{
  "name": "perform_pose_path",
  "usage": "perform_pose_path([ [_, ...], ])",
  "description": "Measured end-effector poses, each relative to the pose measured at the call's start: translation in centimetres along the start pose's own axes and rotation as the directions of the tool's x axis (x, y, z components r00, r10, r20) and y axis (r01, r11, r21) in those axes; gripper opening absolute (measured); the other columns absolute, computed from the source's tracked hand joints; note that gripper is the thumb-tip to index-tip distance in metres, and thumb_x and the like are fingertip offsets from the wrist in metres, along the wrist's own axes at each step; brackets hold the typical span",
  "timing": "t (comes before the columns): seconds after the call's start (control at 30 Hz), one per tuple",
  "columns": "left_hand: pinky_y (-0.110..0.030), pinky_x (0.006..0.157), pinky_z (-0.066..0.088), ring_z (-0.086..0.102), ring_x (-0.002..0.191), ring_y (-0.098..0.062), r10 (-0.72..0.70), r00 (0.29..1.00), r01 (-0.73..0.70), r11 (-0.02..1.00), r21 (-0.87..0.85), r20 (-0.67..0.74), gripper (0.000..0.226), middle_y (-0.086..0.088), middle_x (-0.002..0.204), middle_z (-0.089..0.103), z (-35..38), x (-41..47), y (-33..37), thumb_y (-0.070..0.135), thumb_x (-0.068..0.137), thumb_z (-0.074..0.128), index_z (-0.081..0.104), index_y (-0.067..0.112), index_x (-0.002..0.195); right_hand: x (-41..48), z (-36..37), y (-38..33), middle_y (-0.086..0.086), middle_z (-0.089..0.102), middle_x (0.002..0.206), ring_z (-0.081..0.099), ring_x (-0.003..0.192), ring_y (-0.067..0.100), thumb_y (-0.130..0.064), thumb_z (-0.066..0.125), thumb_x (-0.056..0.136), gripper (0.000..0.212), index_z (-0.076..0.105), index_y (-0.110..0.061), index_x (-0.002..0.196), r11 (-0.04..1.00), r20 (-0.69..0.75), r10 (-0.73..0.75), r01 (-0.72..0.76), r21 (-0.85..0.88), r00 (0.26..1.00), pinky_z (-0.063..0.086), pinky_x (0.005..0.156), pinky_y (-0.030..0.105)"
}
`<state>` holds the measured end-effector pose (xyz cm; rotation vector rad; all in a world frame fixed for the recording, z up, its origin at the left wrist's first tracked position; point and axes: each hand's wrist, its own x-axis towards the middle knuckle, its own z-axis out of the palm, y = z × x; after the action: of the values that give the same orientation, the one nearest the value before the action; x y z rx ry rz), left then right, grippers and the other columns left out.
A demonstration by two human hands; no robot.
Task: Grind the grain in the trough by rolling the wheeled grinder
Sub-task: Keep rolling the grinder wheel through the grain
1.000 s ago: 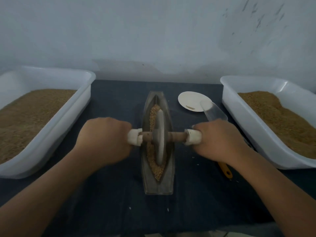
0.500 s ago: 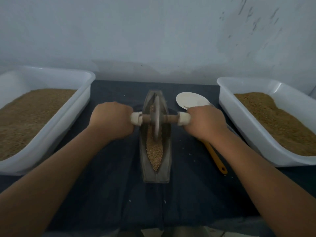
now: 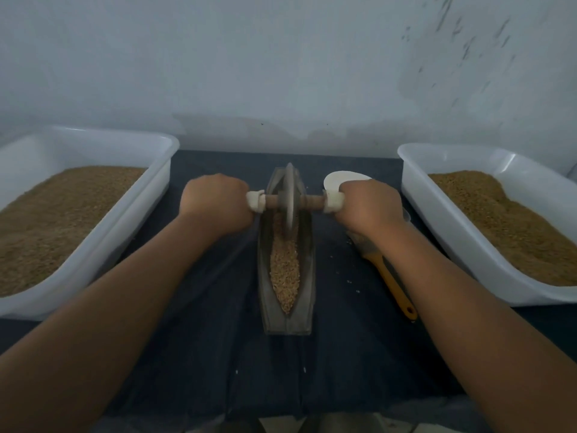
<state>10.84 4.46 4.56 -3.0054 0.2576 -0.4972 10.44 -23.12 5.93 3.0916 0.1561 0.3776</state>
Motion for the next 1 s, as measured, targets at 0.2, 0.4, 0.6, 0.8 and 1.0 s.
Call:
perform_pose_path([
  [0.2, -0.027, 0.051, 0.031, 0.044, 0.053, -0.009, 0.116, 0.993, -0.117, 0.992, 0.047, 0.015, 0.029, 0.012, 0.061, 0.047, -1.8, -6.9, -0.6, 0.053, 0.079, 0.058, 0.042, 0.033, 0.067, -6.5, -0.5, 2.1, -0.014, 0.061, 0.066, 0.057, 0.064, 0.002, -0.06, 0.06, 0.075, 0.023, 0.059, -0.038, 0.073, 0.994, 0.164, -0.104, 0.095, 0.061, 0.981, 0.046, 0.054, 0.03],
  [0.4, -0.025, 0.048, 0.023, 0.038, 0.049, -0.008, 0.101, 0.995, -0.101, 0.992, 0.074, 0.01, 0.033, 0.011, 0.058, 0.045, -1.7, -7.2, -0.5, 0.052, 0.078, 0.061, 0.038, 0.033, 0.065, -5.6, 0.4, 1.8, -0.014, 0.059, 0.066, 0.058, 0.065, 0.006, -0.066, 0.056, 0.077, 0.031, 0.058, -0.036, 0.071, 0.995, 0.142, -0.104, 0.101, 0.027, 0.984, 0.04, 0.053, 0.03],
  [0.6, -0.032, 0.061, 0.04, 0.051, 0.063, -0.022, 0.017, 0.996, -0.02, 0.999, 0.038, 0.084, 0.026, 0.008, 0.07, 0.053, -1.3, 0.0, 0.3, 0.053, 0.082, 0.059, 0.059, 0.029, 0.076, -0.4, 2.1, 0.6, -0.006, 0.061, 0.075, 0.063, 0.079, 0.025, -0.044, 0.058, 0.088, 0.022, 0.063, -0.024, 0.08, 0.998, -0.039, 0.047, -0.045, 0.032, 0.998, 0.045, 0.066, 0.035],
  [0.8, -0.025, 0.049, 0.025, 0.043, 0.052, -0.01, 0.136, 0.99, -0.138, 0.984, 0.111, 0.026, 0.028, 0.011, 0.061, 0.048, -2.0, -5.4, -0.4, 0.056, 0.082, 0.056, 0.045, 0.033, 0.069, -5.1, 0.3, 2.0, -0.012, 0.062, 0.07, 0.055, 0.065, 0.005, -0.058, 0.056, 0.078, 0.026, 0.059, -0.033, 0.073, 0.996, 0.205, -0.086, 0.08, 0.037, 0.975, 0.04, 0.054, 0.029],
  [1.0, -0.026, 0.049, 0.026, 0.043, 0.051, -0.009, 0.116, 0.993, -0.117, 0.99, 0.073, 0.029, 0.032, 0.012, 0.06, 0.049, -1.1, -6.4, -0.9, 0.06, 0.083, 0.055, 0.046, 0.034, 0.068, -5.7, -0.7, 1.7, -0.011, 0.061, 0.066, 0.058, 0.064, 0.008, -0.06, 0.056, 0.075, 0.029, 0.06, -0.031, 0.071, 0.993, 0.24, -0.115, 0.105, 0.054, 0.964, 0.039, 0.052, 0.03],
])
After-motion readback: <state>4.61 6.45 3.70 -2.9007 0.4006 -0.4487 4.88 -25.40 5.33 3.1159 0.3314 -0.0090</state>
